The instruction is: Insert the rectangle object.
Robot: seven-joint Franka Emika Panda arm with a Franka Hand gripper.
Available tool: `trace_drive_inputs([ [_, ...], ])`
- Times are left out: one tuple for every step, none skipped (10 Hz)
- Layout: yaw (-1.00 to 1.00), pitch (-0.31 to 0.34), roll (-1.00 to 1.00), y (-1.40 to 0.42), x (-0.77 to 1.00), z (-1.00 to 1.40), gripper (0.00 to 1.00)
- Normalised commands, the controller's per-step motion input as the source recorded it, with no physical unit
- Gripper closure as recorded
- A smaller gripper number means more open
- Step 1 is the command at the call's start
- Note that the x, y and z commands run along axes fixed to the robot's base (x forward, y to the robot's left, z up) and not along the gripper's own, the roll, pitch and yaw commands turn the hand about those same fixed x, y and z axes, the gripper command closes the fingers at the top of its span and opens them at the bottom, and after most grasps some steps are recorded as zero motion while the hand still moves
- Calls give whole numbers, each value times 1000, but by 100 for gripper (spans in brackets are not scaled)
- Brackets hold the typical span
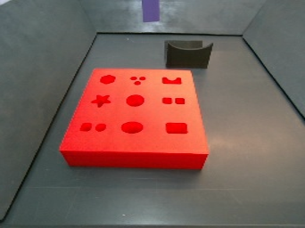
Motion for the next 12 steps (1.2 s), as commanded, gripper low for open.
trace_drive_inputs([
  [-20,0,-14,-71,123,-294,100],
  [-117,-91,1,-234,314,-660,100],
  [-174,-123,51,-306,423,-903,100],
  [-180,-116,101,-380,423,-963,100],
  [-177,-110,191,-634,380,-877,100],
  [-166,-50,313,-717,329,-723,100],
  [-171,-1,359,-703,274,-683,100],
  [-394,0,371,-591,106,-651,100],
  [-646,29,276,-266,37,-406,100],
  [-886,0,211,-120,0,-417,100],
  [-1000,0,149,0,0,-434,100],
  [-1000,0,114,0,-34,-351,100],
])
